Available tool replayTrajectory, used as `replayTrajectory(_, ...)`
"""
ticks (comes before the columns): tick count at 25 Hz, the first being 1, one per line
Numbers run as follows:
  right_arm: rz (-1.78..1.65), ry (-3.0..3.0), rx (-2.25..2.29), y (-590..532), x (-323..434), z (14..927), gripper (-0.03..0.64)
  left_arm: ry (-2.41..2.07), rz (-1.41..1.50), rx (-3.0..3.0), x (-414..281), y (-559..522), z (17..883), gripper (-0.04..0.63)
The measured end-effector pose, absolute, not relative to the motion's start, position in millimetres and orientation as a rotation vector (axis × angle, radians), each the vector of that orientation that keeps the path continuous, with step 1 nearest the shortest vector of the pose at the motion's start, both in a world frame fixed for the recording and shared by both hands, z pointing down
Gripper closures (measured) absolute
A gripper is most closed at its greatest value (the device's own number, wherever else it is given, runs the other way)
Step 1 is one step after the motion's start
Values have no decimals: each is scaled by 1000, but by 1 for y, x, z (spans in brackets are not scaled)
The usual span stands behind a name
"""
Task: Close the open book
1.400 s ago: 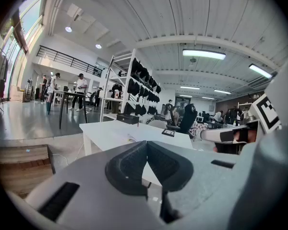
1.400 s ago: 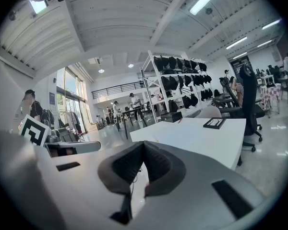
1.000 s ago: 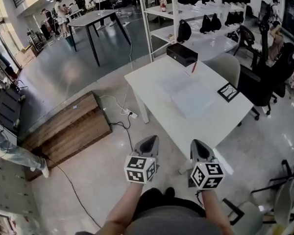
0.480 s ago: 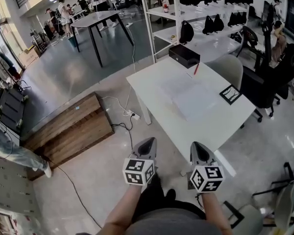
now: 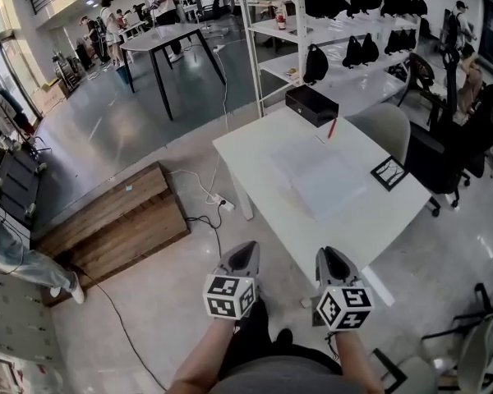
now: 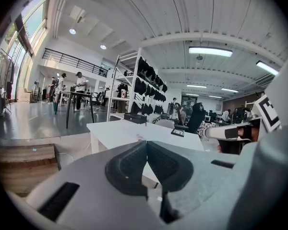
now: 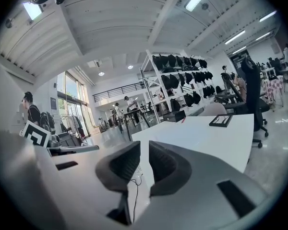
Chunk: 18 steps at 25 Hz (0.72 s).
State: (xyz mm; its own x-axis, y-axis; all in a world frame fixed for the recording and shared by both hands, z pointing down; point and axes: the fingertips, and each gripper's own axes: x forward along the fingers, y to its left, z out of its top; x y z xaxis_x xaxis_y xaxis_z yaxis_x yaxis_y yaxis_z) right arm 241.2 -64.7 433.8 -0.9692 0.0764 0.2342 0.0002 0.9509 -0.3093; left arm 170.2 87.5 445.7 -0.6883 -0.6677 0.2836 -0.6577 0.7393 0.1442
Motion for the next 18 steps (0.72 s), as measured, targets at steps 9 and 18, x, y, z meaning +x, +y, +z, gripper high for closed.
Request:
replayTrajectory(9,470,-2829,-95,-53,186,442,532,-2604,-49,1022,120,95,459,589)
replayTrajectory(18,488,-2785,-58,-44,107,459,529,-2558,-53,1048,40,103,473,589)
